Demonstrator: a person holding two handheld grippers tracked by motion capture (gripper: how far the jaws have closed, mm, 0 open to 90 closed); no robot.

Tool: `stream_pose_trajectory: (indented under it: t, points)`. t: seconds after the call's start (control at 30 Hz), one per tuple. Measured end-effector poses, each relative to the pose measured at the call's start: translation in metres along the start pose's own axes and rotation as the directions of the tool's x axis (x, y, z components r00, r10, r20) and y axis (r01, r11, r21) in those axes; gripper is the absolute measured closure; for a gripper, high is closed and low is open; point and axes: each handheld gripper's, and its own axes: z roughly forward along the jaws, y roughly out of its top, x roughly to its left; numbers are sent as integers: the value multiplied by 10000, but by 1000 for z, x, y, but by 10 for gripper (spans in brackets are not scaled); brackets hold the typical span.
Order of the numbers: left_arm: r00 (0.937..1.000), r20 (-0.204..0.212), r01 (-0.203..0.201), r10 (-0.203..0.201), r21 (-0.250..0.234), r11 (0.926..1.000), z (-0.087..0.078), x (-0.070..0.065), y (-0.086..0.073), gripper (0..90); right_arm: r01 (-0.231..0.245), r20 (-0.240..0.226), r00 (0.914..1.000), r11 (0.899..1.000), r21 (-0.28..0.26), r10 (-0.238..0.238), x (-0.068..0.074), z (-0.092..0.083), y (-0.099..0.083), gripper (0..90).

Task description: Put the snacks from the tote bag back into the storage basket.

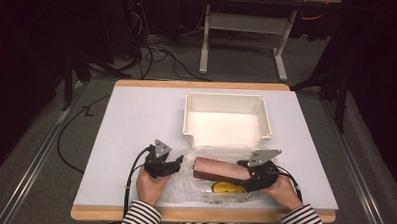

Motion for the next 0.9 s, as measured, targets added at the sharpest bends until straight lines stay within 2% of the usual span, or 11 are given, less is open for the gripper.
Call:
stream_pose_trajectory:
  t: [0.17, 0.4, 0.6, 0.9]
  points:
    - [10000, 29, -43, 43, 112, 9999, 1, 0, 0, 356, 65, -105, 9999, 9996, 288, -62, -1, 5, -3, 332]
    - [10000, 26, -43, 42, 115, 9999, 1, -1, 0, 356, 311, -107, 9995, 9992, 244, -309, 3, 4, -4, 412]
    - [10000, 34, -46, 45, 111, 9999, 1, -1, 0, 356, 534, -54, 9986, 9983, 243, -532, 7, 3, -4, 427]
    - [10000, 17, -42, 42, 90, 10000, 1, -1, 0, 356, 380, -125, 9992, 9992, 102, -379, 10, -1, -3, 430]
